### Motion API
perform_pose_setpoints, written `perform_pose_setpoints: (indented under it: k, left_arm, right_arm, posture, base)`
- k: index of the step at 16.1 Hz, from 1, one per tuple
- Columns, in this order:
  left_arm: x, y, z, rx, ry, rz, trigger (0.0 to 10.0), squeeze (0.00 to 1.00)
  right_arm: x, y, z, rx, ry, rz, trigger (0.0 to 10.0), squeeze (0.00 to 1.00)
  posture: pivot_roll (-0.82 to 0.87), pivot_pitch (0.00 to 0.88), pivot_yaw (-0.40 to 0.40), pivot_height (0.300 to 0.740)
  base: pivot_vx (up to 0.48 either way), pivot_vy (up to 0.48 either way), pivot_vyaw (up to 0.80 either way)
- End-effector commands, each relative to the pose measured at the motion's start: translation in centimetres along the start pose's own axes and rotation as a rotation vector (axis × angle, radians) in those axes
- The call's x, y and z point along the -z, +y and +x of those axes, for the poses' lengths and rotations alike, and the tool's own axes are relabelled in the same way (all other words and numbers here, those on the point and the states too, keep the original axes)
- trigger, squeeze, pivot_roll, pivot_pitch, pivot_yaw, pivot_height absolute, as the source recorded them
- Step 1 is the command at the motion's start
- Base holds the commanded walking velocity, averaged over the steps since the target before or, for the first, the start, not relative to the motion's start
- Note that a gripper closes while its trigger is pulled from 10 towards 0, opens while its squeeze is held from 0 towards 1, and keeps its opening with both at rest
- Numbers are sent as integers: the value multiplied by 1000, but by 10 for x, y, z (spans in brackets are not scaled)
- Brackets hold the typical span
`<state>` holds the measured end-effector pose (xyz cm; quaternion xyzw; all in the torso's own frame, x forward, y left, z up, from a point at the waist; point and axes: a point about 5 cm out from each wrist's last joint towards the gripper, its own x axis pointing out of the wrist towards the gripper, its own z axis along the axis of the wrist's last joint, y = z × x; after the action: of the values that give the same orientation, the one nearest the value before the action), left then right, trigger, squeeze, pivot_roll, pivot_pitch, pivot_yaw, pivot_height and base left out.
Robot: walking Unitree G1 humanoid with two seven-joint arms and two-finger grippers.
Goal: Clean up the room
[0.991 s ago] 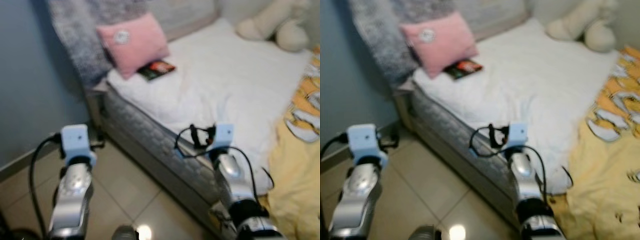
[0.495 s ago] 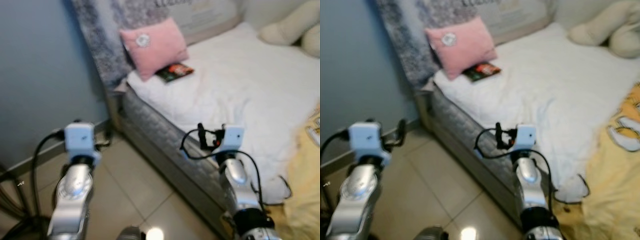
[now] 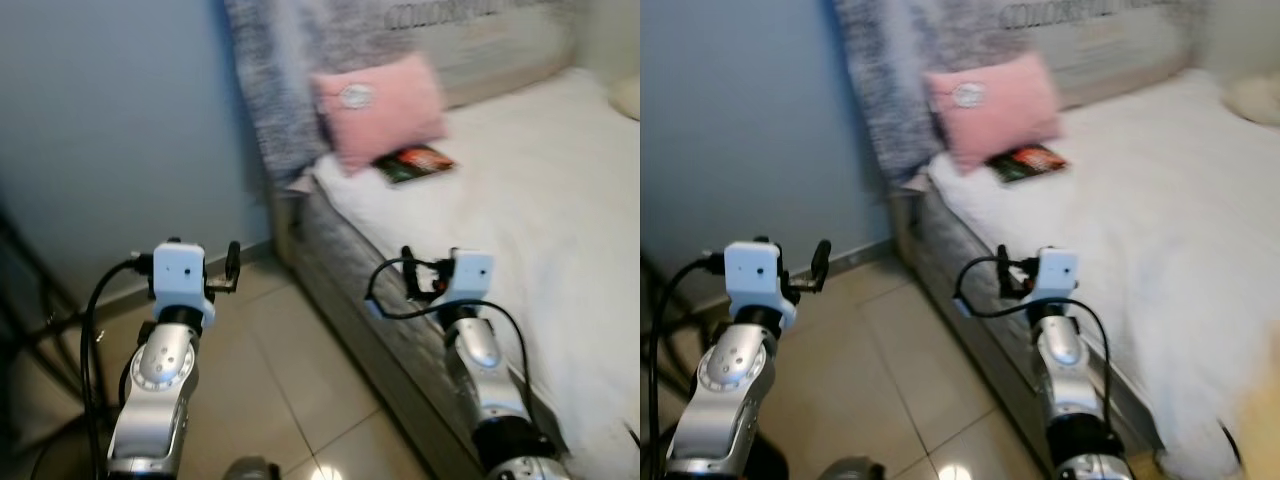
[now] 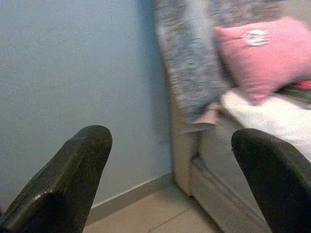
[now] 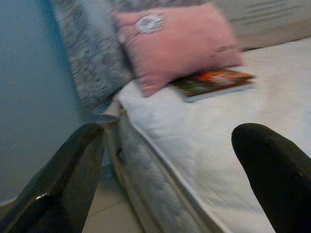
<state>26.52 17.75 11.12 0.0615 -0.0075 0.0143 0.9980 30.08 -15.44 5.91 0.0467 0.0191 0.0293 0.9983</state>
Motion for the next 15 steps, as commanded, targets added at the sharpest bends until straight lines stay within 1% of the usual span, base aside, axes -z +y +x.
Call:
perform_pose_setpoints:
  k: [1,3,5,6,9,11,12,14,15]
  left_arm:
    - [2,5,0,-8,11,9,10000,0]
    - [1,6,1,-20,10,4,10000,0]
    - [-1,6,1,-16,-7,35,10000,0]
    - [-1,7,1,-28,-6,30,10000,0]
    - [5,11,-3,-56,21,-17,10000,0]
    - [12,13,-9,-86,54,-62,10000,0]
    - [13,14,-11,-93,60,-69,10000,0]
    - [13,14,-10,-79,61,-52,10000,0]
    - [12,15,-6,-59,59,-13,10000,0]
  right_arm:
    - [2,8,3,-24,11,7,10000,106]
    - [1,9,7,-27,19,6,10000,102]
    - [0,12,10,-41,25,1,10000,106]
    - [0,12,11,-42,25,0,10000,106]
    - [0,8,9,-14,7,17,10000,106]
    - [1,7,5,-16,-3,45,10000,106]
    - [2,7,2,-16,-4,48,10000,106]
    - [5,7,-1,-13,5,49,10000,106]
    - [9,6,-4,4,18,58,10000,110]
  posture:
    - [106,0,-27,711]
    - [124,0,-37,711]
    - [136,0,-46,711]
    - [138,0,-48,711]
    - [136,0,-47,711]
    - [126,0,-41,711]
    - [124,0,-40,711]
    - [116,0,-35,711]
    - [113,0,-31,711]
  base:
    - [480,0,638]
    - [480,0,638]
    - [480,0,638]
    - [480,0,638]
    - [480,0,638]
    - [480,0,638]
    - [480,0,638]
    - [480,0,634]
    - [480,0,638]
